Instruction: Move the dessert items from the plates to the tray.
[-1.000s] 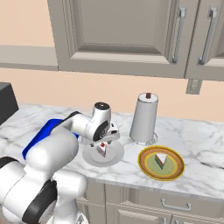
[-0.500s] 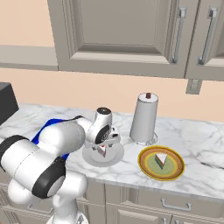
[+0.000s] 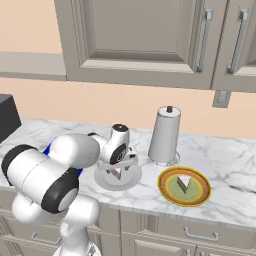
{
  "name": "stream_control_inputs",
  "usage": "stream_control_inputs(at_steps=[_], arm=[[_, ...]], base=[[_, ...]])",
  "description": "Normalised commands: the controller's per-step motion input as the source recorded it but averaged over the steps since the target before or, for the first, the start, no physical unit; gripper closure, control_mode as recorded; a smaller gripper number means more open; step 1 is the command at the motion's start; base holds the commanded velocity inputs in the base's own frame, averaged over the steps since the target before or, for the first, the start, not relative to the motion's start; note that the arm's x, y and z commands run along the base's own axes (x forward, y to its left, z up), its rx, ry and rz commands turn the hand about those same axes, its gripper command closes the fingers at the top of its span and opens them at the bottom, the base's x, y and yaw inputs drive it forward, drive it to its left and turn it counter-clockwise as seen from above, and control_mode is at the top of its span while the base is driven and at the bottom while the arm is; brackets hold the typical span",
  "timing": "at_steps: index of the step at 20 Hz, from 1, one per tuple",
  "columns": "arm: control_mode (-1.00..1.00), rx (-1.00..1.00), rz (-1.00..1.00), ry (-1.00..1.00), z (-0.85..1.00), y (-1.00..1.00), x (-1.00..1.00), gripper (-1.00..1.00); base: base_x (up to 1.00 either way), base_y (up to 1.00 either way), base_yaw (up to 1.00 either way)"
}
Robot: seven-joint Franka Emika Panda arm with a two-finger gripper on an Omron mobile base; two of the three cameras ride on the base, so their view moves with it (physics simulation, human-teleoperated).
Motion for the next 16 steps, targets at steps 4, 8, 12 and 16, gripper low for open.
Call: stream_control_inputs(at_steps=[4, 8, 12, 16], arm=[[-1.0, 0.0, 0.01, 0.01, -0.19, 0.0, 0.0, -1.0], [-1.0, 0.0, 0.0, 0.0, 0.0, 0.0, 0.0, -1.0], [-1.0, 0.0, 0.0, 0.0, 0.0, 0.0, 0.0, 1.0], [-1.0, 0.0, 0.0, 0.0, 0.0, 0.0, 0.0, 1.0]], base=[[0.0, 0.0, 0.0], [0.0, 0.0, 0.0], [0.0, 0.0, 0.0], [0.0, 0.0, 0.0]])
